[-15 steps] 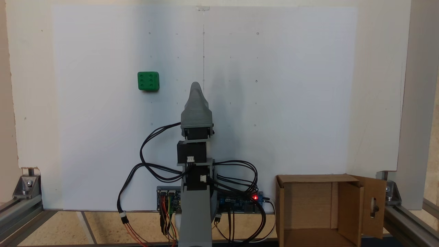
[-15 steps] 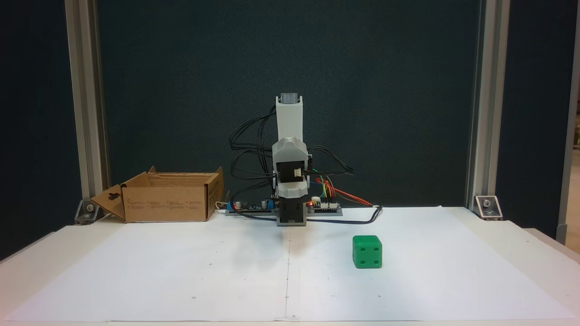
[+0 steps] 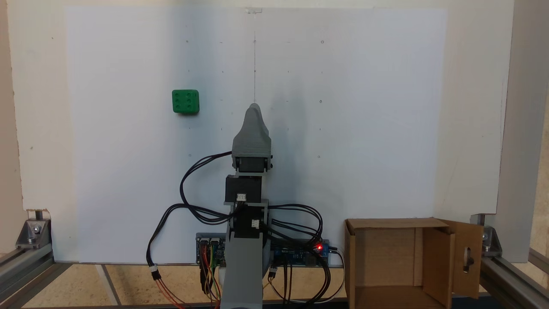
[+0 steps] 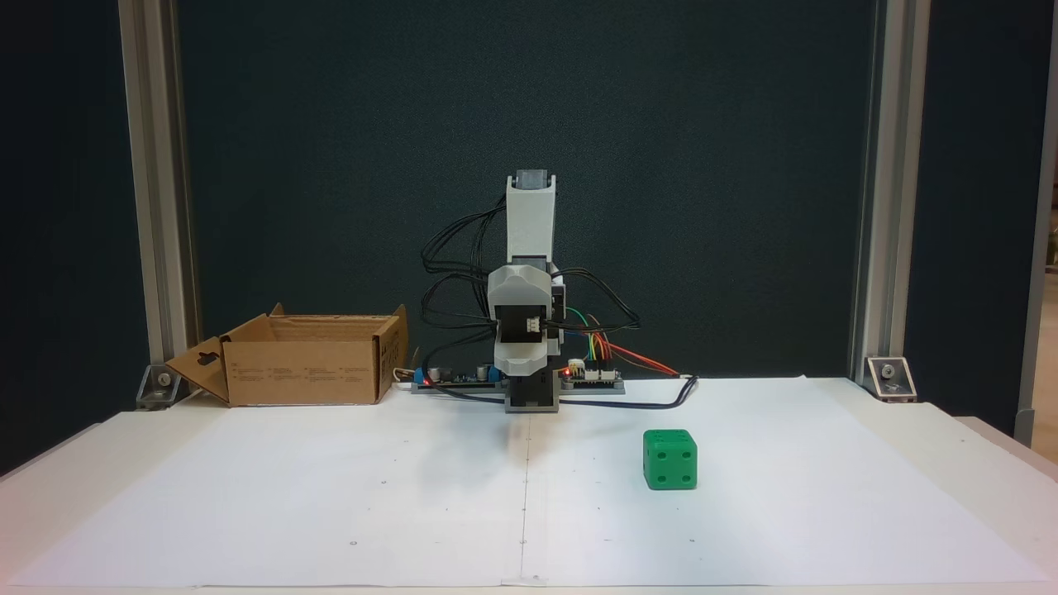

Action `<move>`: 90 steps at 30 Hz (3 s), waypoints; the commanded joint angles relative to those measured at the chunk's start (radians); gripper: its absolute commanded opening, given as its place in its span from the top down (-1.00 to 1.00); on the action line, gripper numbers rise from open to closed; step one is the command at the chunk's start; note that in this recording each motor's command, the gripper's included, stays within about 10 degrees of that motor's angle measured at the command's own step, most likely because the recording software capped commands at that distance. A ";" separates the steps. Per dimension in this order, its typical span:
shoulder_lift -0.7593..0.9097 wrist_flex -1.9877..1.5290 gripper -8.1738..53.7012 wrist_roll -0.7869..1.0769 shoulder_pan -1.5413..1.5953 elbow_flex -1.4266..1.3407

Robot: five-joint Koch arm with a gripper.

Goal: Grasp a green dice and put it in the bin.

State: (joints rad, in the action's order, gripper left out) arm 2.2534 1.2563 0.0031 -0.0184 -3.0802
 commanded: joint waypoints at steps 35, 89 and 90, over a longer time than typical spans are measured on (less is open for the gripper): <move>0.115 -1.116 -0.66 0.037 0.015 0.488; -0.690 -2.330 -0.68 -0.623 0.589 1.813; -0.692 -2.332 -0.68 -0.623 0.589 1.812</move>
State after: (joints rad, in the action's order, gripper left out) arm 1.5601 -1.0876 -0.5384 0.5706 -1.3162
